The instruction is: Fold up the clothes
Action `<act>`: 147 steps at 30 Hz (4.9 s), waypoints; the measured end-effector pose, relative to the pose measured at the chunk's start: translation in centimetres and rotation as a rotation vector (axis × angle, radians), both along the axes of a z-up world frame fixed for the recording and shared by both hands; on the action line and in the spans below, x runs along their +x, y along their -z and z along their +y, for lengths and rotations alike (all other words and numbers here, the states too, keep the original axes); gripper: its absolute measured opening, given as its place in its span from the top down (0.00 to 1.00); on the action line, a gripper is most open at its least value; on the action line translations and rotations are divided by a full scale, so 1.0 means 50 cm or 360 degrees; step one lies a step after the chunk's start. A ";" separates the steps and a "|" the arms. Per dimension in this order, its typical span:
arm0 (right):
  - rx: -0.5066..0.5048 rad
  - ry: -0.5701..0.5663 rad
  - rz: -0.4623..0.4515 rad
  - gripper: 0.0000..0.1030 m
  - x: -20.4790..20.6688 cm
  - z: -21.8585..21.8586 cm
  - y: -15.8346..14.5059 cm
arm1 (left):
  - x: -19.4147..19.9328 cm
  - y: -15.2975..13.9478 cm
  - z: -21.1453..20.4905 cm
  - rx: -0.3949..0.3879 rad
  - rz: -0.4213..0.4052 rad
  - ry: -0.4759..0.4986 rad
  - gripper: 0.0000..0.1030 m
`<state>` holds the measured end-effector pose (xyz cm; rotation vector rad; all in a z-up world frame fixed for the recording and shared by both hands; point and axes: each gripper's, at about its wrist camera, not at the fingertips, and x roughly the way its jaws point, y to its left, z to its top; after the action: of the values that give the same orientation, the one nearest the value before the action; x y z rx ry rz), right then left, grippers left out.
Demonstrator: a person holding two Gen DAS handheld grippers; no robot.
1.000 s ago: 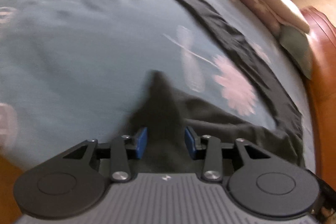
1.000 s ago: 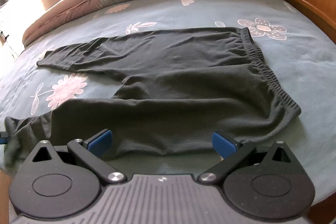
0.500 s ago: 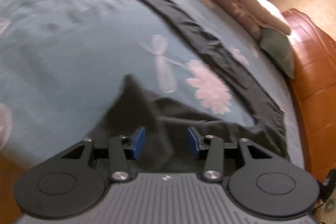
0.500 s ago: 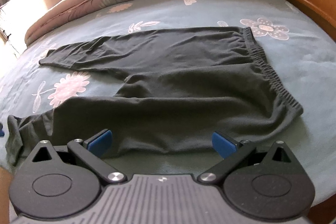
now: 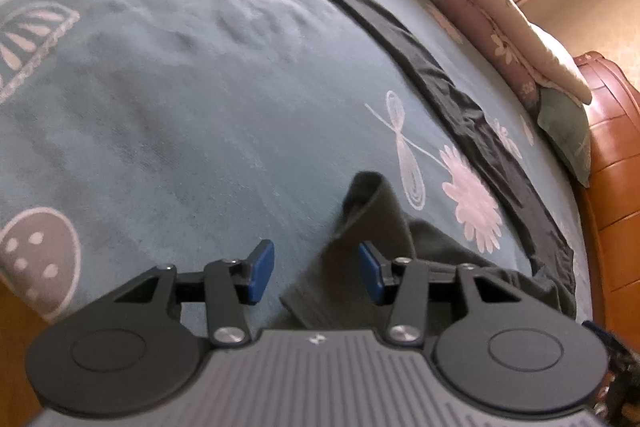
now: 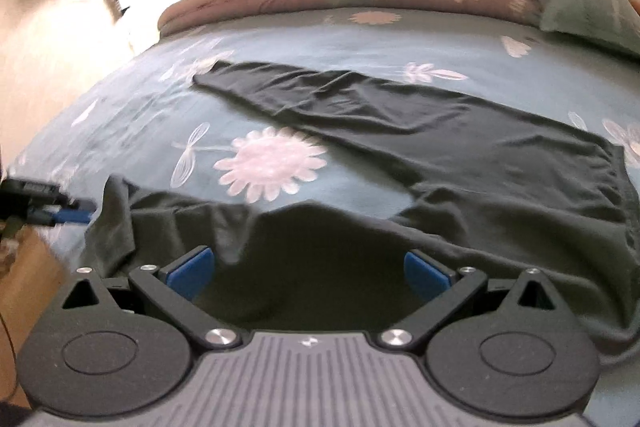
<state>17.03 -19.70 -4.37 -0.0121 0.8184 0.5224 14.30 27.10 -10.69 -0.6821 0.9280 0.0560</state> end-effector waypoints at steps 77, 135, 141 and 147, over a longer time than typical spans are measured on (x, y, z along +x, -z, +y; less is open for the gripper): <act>-0.0163 0.0082 0.0137 0.00 -0.002 0.007 0.049 | -0.067 -0.047 0.239 0.0015 -0.0115 -0.0410 0.97; 0.0114 0.0487 0.0416 0.00 -0.024 -0.190 0.149 | -0.109 -0.051 0.084 0.0213 -0.0129 -0.0283 0.93; 0.0616 0.0710 0.0359 0.00 -0.043 -0.277 0.188 | -0.017 -0.071 -0.066 0.0231 -0.0216 0.0114 0.90; 0.1022 0.0962 0.0337 0.00 -0.033 -0.339 0.217 | 0.039 -0.085 -0.256 0.0369 -0.0323 0.0655 0.84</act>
<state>15.39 -36.64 -15.20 0.8689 0.7807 0.1910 16.24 14.29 -6.45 -0.2676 0.8345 -0.2630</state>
